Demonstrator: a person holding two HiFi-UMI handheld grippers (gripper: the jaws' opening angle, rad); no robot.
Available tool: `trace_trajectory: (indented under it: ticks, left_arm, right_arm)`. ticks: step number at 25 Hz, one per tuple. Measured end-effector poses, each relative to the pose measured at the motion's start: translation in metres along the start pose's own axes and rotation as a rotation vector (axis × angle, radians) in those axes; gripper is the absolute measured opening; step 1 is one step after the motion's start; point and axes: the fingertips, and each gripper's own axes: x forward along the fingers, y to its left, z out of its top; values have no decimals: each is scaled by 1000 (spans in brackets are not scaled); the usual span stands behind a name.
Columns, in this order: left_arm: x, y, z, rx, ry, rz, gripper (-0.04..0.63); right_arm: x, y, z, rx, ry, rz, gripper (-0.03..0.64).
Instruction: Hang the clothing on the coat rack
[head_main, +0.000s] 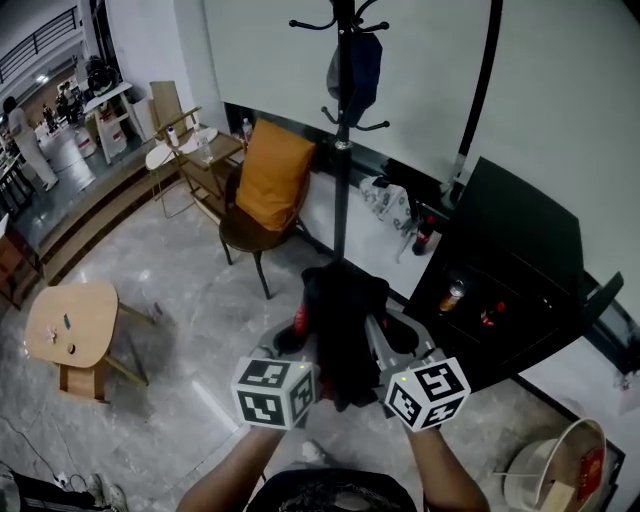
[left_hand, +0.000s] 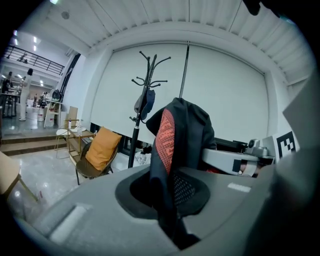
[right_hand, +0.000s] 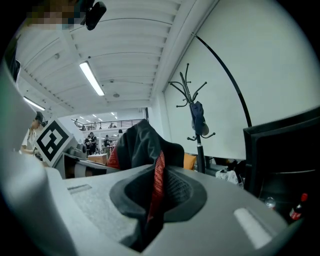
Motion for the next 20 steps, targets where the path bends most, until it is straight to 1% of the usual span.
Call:
trace_trajectory:
  ticks: [10, 15, 20]
  left_arm:
    - [27, 50, 28, 14, -9, -55, 26]
    - [43, 63, 35, 13, -8, -54, 26]
    - [70, 74, 41, 11, -9, -27, 26]
  right_arm:
    - [56, 3, 8, 5, -14, -51, 35]
    - [75, -4, 9, 15, -17, -53, 35]
    - [97, -22, 10, 15, -24, -29, 35]
